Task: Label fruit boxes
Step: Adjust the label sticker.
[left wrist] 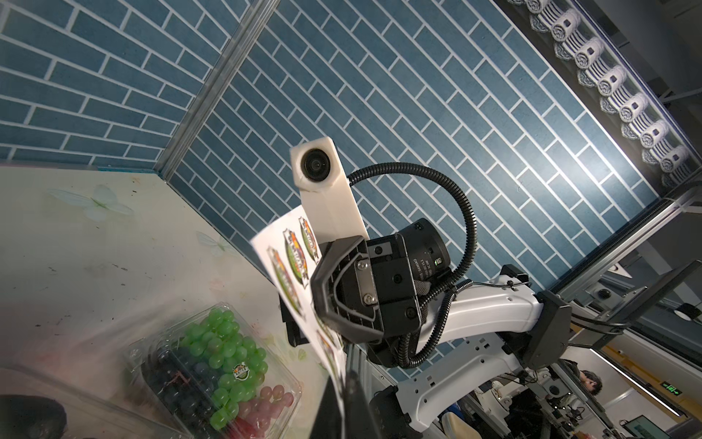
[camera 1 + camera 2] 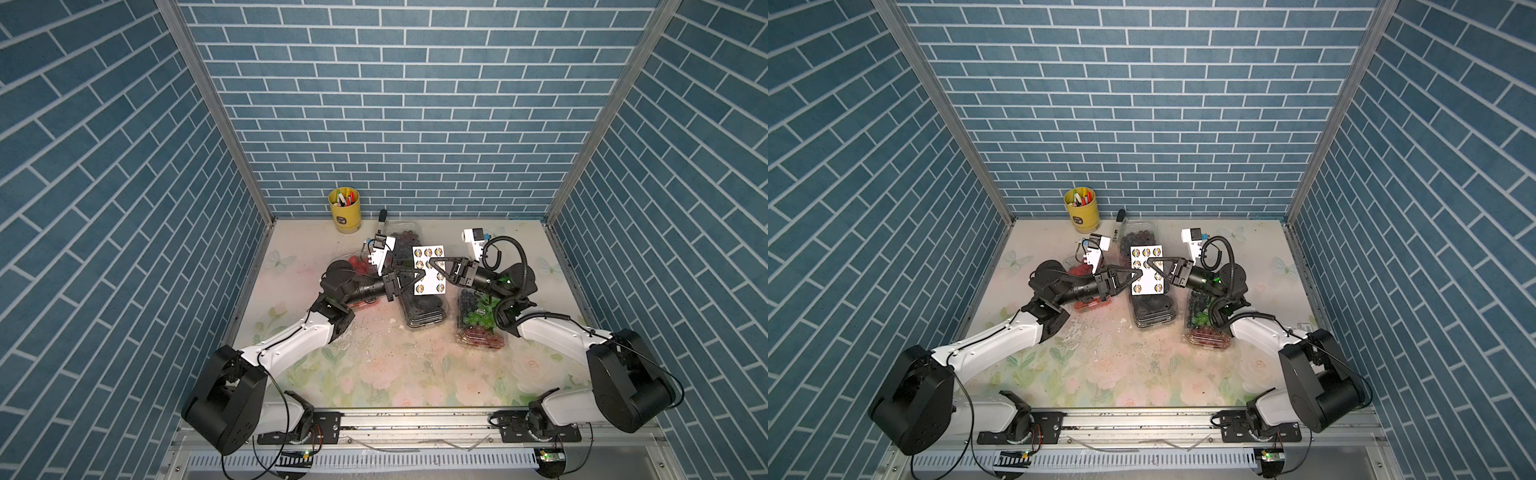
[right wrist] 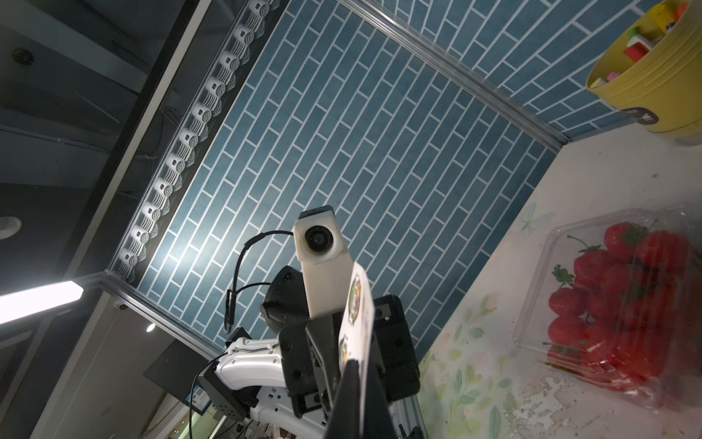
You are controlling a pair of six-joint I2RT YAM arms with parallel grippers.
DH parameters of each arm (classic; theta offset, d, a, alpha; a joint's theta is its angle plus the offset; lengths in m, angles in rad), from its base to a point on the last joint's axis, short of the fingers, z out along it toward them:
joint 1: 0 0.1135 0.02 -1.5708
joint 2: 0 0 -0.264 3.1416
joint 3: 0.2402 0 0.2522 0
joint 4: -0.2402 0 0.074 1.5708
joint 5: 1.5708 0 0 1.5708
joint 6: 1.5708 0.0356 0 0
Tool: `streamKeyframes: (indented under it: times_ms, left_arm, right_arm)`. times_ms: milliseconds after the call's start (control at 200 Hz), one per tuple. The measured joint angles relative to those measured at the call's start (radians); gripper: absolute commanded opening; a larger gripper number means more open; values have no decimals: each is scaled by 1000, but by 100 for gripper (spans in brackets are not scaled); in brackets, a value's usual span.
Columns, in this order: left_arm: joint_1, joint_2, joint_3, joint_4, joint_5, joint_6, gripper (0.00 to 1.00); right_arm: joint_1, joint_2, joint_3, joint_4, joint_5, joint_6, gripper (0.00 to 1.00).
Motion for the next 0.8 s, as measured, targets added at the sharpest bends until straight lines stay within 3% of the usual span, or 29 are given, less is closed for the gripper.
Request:
streamKeyframes:
  times_ms: [700, 800]
  left_arm:
    - [36, 56, 15, 142, -16, -130, 16]
    - [41, 56, 15, 160, -16, -143, 11]
  right_arm:
    - [5, 12, 0, 31, -19, 9, 0]
    - [5, 13, 0, 31, -19, 9, 0]
